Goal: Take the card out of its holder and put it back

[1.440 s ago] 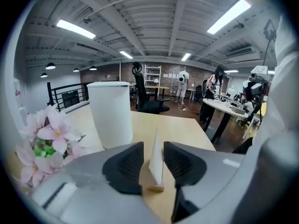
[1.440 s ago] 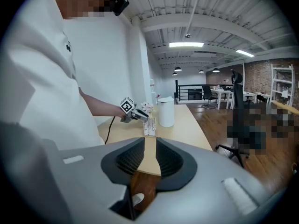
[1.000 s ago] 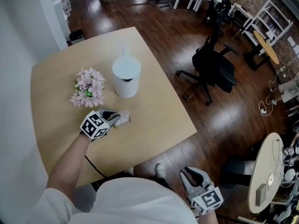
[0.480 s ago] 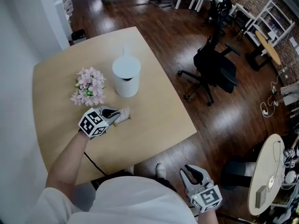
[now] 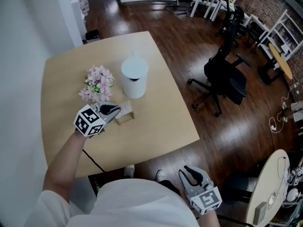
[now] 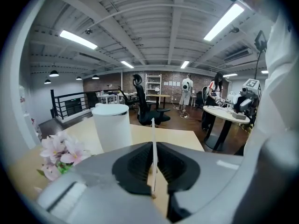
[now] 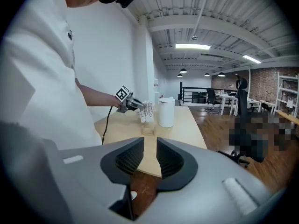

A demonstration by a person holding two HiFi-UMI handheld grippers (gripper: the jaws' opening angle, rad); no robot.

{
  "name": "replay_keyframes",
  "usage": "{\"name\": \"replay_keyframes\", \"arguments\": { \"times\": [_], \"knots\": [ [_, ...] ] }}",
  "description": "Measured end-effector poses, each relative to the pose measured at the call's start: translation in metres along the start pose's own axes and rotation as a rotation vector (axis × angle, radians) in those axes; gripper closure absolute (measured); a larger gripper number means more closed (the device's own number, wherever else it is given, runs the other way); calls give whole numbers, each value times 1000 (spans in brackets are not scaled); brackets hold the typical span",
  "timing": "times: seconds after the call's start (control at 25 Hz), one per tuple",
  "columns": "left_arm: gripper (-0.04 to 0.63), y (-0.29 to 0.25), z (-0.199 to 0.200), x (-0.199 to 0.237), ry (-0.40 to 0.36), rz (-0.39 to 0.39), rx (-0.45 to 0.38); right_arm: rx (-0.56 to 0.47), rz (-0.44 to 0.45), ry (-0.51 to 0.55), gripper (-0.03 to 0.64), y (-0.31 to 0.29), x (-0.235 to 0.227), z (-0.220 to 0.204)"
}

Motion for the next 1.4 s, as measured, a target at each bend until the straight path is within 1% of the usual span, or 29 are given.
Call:
{"name": "replay_keyframes", "arguments": {
  "times": [0.2, 0.36, 0.56, 0.76, 0.84, 0.96, 1.08, 1.2, 1.28, 1.4],
  "knots": [
    [578, 38, 17, -16, 53, 132, -67, -8, 106, 58, 528, 2, -21, 3],
    [578, 80, 11, -43, 103, 252, -93, -23, 205, 101, 528, -6, -35, 3],
    [578, 138, -18, -81, 191, 428, -119, -30, 357, 163, 526, -28, -34, -2],
    [578, 194, -54, -143, 306, 618, -125, -31, 506, 238, 526, -42, -28, 2],
    [578, 214, -73, -167, 354, 679, -118, -29, 550, 262, 528, -48, -21, 5],
    [578, 234, -100, -199, 425, 750, -101, -20, 607, 296, 526, -55, -13, 5],
    [578, 244, -119, -222, 478, 789, -82, -18, 648, 317, 526, -60, -7, 7],
    [578, 250, -121, -225, 487, 792, -81, -20, 667, 327, 528, -62, 0, 14],
    [578, 249, -114, -216, 467, 763, -90, -21, 663, 331, 526, -62, 3, 18],
    [578, 237, -93, -197, 405, 681, -112, -27, 634, 325, 526, -58, 3, 24]
  ]
}}
Point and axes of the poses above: the fingertips, and each gripper's own axes: y backward along the fingers, x to its left, z out of its top, the point moved 3 cm from there along y, backward along the fingers, and after that the axes turned 3 degrees about -z, right-handed, at the moved point
